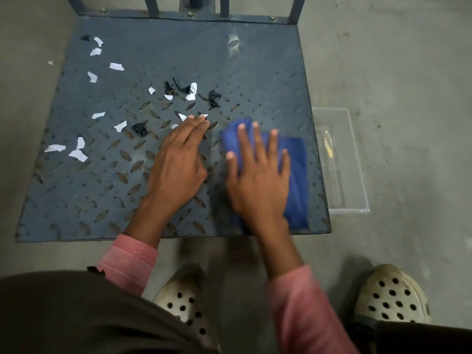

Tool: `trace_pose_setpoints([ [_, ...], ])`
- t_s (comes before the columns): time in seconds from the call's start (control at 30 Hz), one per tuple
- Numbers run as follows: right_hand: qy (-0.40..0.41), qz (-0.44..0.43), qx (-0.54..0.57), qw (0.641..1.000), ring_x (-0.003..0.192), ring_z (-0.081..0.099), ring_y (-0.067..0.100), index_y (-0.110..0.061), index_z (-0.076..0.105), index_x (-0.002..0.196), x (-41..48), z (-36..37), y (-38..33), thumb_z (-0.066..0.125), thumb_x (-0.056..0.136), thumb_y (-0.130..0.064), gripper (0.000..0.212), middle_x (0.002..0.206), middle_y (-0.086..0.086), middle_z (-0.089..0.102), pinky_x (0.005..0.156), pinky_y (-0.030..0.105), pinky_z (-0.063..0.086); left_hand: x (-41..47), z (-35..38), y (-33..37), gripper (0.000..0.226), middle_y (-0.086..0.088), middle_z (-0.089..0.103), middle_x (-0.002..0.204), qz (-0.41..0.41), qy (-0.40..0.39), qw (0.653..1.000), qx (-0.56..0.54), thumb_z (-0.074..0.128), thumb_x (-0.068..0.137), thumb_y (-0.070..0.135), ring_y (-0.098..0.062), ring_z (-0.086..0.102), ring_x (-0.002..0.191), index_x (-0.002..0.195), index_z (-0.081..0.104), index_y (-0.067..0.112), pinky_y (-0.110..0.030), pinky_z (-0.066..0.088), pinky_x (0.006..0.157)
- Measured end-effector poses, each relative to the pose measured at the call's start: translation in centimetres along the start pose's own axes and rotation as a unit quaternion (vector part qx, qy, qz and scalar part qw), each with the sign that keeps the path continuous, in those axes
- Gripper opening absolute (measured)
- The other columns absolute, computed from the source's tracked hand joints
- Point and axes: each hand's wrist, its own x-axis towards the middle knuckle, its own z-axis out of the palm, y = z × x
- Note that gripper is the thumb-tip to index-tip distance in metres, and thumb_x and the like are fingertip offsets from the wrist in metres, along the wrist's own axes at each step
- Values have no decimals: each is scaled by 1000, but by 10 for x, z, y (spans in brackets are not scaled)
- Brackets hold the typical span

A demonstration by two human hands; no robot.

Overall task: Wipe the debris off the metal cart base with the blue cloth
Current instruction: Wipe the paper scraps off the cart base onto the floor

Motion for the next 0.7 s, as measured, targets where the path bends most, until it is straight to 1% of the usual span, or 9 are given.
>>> trace_pose_setpoints([
  [0.07, 11, 15, -6, 1000, 158, -2, 27, -33, 5, 162, 52, -8, 19, 17, 107, -54, 61, 171, -3, 5, 126, 50, -1, -2, 1, -1, 63, -15, 48, 159, -14, 7, 1000, 13, 30, 94, 14, -29, 39, 152, 153, 47, 1, -48, 33, 126],
  [0.13, -5, 8, 6, 1000, 158, -2, 29, -31, 6, 163, 99, -16, 30, 20, 107, -53, 61, 171, -1, 6, 126, 52, 0, -2, 0, 0, 63, -14, 46, 160, -22, 6, 1000, 15, 26, 97, 20, -28, 36, 154, 154, 46, 1, -49, 32, 126],
  [0.23, -14, -8, 3, 1000, 158, -2, 29, -30, 7, 163, 123, -18, 32, 21, 107, -53, 62, 171, -1, 6, 127, 53, 1, -2, -1, 3, 65, -14, 45, 161, -30, -3, 999, 14, 25, 97, 24, -28, 35, 154, 155, 45, 2, -50, 32, 126],
  [0.3, -5, -21, 2, 1000, 158, -2, 28, -31, 6, 163, 100, -16, 30, 19, 107, -54, 61, 171, -1, 7, 127, 53, 2, -2, -3, 5, 65, -13, 45, 161, -32, -5, 999, 23, 25, 97, 24, -28, 35, 155, 155, 45, 2, -50, 33, 125],
  [0.37, 7, -25, 0, 1000, 158, -3, 27, -32, 5, 163, 55, -14, 27, 18, 107, -55, 61, 171, -1, 7, 128, 51, 3, -1, -3, 4, 65, -12, 43, 163, -28, -9, 999, 38, 26, 97, 23, -27, 33, 156, 155, 44, 3, -49, 31, 126],
  [0.43, 12, -21, -16, 1000, 158, -3, 24, -33, 3, 162, 10, -11, 23, 17, 107, -56, 62, 171, -2, 7, 128, 48, 3, 0, -3, 3, 64, -11, 40, 166, -20, -12, 998, 54, 27, 98, 21, -26, 30, 157, 157, 42, 3, -47, 24, 129],
  [0.5, 5, -14, -27, 1000, 158, -5, 22, -34, 2, 162, -15, -8, 20, 18, 107, -57, 62, 171, -3, 7, 128, 47, 1, 1, -2, 1, 63, -11, 36, 168, -8, -15, 998, 55, 28, 98, 18, -26, 26, 159, 158, 40, 2, -44, 18, 131],
  [0.6, 9, -4, -27, 1000, 158, -5, 21, -35, 2, 162, -15, -6, 18, 20, 106, -57, 63, 171, -4, 8, 128, 48, 1, 3, -3, 0, 59, -12, 35, 168, -12, -9, 1000, 7, 31, 100, 12, -26, 24, 160, 158, 40, 0, -43, 16, 132],
  [0.7, 11, -2, -22, 1000, 158, -5, 21, -35, 3, 162, -10, -6, 17, 21, 106, -58, 63, 171, -4, 9, 127, 50, 1, 9, -7, -1, 56, -13, 36, 167, -18, -10, 999, -30, 35, 103, 11, -24, 24, 160, 157, 40, 0, -37, 14, 132],
])
